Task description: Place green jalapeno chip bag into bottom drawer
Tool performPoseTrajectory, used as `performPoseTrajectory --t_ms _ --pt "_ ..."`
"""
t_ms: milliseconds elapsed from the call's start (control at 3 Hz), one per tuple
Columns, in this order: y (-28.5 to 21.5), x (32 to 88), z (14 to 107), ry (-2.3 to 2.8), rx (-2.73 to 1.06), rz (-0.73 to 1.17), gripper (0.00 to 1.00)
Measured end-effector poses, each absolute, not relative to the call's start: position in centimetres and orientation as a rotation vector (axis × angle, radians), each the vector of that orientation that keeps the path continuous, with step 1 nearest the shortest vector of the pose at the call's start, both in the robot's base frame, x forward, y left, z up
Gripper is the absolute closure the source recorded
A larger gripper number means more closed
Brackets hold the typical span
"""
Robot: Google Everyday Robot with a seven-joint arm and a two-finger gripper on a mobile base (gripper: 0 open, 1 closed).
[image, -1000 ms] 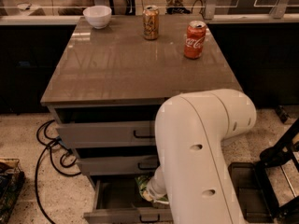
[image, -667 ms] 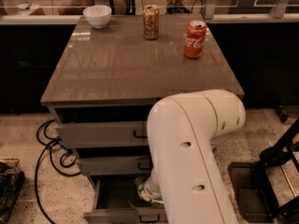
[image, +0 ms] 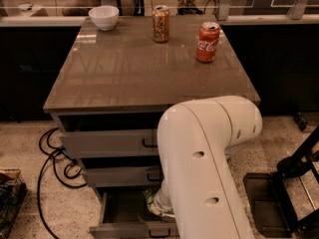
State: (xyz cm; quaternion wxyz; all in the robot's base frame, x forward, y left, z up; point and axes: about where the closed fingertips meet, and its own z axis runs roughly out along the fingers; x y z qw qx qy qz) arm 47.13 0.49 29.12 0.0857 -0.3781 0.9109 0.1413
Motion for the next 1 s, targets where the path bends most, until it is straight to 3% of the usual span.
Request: performPoseTrajectory --t_ms 667,1000 --pt "0.59 46.99 28.99 2.717 -1.130 0.424 0.12" --pt "0.64 46.93 28.94 2.717 -1.132 0.425 0.00"
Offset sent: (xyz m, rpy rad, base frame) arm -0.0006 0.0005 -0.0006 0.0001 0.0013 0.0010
